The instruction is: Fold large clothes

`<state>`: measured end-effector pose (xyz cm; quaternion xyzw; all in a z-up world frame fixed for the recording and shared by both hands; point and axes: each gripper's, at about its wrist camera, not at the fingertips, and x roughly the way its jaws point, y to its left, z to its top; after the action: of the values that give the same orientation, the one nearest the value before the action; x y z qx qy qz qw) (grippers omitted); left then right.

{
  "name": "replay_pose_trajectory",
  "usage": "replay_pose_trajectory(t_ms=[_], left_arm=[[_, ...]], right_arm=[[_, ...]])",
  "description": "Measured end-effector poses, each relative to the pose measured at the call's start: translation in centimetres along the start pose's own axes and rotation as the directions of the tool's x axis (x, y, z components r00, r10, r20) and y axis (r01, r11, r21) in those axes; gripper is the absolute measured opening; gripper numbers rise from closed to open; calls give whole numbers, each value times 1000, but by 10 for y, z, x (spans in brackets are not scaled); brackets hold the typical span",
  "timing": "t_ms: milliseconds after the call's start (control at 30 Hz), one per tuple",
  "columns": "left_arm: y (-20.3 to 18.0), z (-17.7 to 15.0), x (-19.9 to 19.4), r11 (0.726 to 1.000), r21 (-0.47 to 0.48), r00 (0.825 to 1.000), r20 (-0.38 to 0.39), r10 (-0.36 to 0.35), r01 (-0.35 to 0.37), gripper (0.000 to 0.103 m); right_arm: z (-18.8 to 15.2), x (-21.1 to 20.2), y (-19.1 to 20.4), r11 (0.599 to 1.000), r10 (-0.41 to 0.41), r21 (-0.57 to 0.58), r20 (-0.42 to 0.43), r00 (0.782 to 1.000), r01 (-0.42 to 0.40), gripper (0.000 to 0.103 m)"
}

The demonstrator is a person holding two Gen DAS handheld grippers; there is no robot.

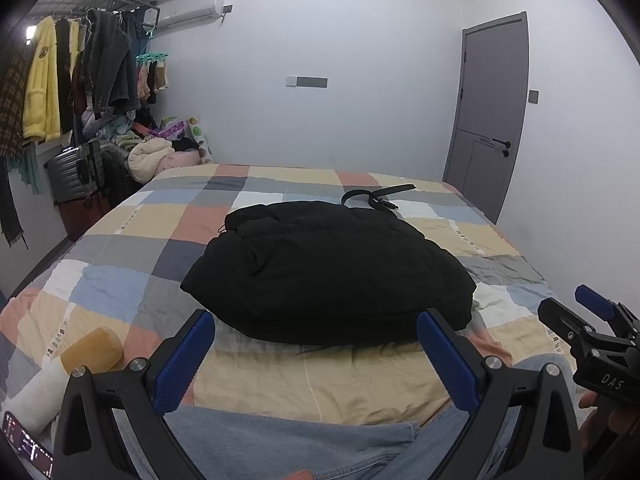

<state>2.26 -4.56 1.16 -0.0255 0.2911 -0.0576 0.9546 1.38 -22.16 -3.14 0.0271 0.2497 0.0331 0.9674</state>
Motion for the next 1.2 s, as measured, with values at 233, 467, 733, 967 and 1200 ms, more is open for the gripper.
replay_pose_trajectory(t_ms=[233, 467, 733, 967, 1200], left_arm=[[0, -2, 0, 1000, -2, 1000, -3, -6, 6, 102], [0, -2, 0, 1000, -2, 1000, -4, 3, -3, 102], [0, -2, -2, 1000, -3, 1000, -6, 0, 0, 102], [0, -1, -3, 1000, -2, 1000, -3, 0, 0, 102], [0, 0, -4, 1000, 0, 1000, -2, -5, 5, 102]], right_arm=[[0, 0, -1, 1000, -2, 5, -3, 1000, 2, 103], [0, -1, -1, 1000, -5, 6, -3, 1000, 5, 103], [-1, -2, 0, 1000, -7, 8, -4, 1000, 7, 103], [-2, -2, -1, 1000, -9, 11, -11, 1000, 9, 103], [-4, -4, 2, 1000, -19, 15, -12, 1000, 19, 103]])
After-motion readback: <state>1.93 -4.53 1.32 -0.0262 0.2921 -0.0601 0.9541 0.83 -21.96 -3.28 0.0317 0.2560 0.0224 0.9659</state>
